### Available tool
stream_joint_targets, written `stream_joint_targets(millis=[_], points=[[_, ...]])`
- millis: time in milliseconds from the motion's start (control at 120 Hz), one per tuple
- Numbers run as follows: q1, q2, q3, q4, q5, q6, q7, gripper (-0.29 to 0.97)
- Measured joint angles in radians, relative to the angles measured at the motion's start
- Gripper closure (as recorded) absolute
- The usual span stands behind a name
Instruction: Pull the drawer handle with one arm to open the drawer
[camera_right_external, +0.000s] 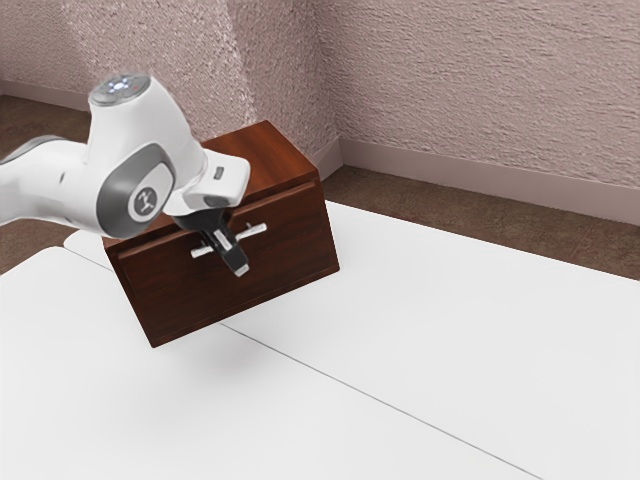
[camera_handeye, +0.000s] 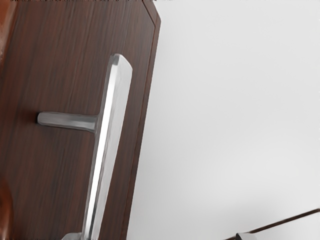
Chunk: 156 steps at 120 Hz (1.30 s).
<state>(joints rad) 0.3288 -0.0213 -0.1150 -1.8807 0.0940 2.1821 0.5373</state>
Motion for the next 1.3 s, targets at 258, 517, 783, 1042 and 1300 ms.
stream_joint_targets(millis=[258, 517, 783, 1042, 1300], points=[[-0.017, -0.031, -0.005, -0.037, 0.000, 0.024, -0.012, 0.33], [-0.052, -0.074, -0.004, -0.097, 0.000, 0.045, -0.029, 0.33], [-0.055, -0.107, -0.005, -0.129, 0.002, 0.055, -0.047, 0.35], [-0.074, -0.148, -0.004, -0.170, 0.006, 0.058, -0.069, 0.37], [-0.087, -0.173, -0.005, -0.183, 0.009, 0.060, -0.090, 0.37]])
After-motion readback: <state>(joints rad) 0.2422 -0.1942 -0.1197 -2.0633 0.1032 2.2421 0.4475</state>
